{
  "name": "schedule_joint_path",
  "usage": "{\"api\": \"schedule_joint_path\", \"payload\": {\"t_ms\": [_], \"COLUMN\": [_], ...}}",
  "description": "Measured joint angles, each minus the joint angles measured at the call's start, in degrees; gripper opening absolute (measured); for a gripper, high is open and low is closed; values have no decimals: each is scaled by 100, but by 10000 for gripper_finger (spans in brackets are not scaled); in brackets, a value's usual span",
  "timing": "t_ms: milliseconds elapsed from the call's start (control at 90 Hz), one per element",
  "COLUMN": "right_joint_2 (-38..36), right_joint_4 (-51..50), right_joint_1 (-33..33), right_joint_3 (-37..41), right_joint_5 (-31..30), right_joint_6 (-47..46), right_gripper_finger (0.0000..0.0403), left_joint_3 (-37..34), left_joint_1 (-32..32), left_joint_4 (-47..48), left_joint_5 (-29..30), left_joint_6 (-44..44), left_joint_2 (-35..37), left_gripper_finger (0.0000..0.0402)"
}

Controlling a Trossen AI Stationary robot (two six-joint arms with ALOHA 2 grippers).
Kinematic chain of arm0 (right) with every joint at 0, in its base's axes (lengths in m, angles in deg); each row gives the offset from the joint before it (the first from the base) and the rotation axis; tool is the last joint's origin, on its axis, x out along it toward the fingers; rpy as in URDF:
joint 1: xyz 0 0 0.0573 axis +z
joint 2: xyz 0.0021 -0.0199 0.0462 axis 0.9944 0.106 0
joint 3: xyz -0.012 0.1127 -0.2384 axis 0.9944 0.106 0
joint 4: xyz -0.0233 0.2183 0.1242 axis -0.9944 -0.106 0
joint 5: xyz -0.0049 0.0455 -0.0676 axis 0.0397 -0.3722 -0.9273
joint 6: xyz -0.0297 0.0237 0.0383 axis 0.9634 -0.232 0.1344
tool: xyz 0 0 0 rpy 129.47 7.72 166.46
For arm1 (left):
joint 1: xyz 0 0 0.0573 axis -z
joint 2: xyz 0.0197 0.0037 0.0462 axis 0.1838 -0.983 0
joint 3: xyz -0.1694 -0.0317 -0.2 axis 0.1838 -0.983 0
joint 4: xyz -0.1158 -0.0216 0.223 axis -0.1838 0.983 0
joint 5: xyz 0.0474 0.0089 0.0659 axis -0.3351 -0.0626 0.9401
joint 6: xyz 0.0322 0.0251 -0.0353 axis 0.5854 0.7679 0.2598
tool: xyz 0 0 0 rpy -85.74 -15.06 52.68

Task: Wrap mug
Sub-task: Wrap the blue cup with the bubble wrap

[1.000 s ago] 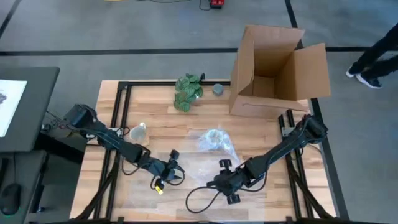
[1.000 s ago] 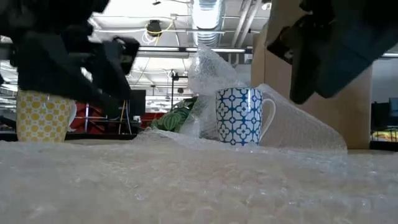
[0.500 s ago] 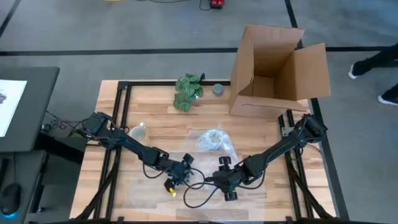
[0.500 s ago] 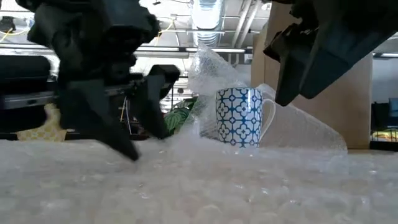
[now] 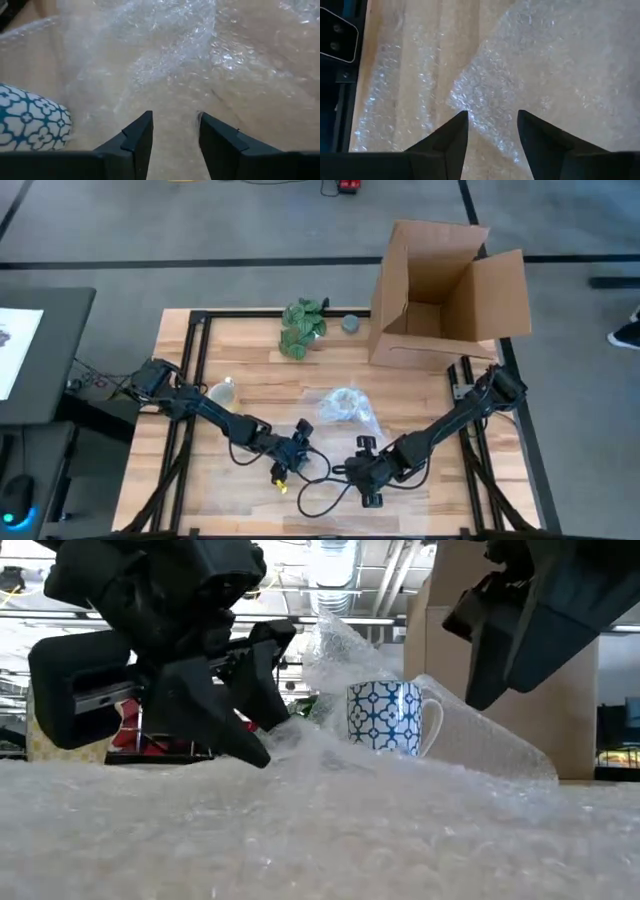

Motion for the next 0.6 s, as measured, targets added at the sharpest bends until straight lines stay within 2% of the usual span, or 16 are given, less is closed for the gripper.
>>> {"api": "schedule_joint_path", "payload": {"t_ms": [167, 378, 600], "right_joint_2": [0, 0, 0], "right_joint_4": [59, 427, -483], "right_joint_1": [70, 66, 69], "right_joint_3": [0, 0, -513], "right_joint_5": [0, 0, -182], "right_joint_6": [-28, -1, 21], "right_gripper_finger": [159, 159, 159], "left_joint_3": [0, 0, 0], "left_joint_1": [24, 1, -165], "left_joint_4": [-56, 35, -57], "left_joint_5": [227, 624, 752], "left_joint_6": [56, 253, 625], "left_joint_2": [75, 398, 745], "left_gripper_finger": [95, 10, 1]}}
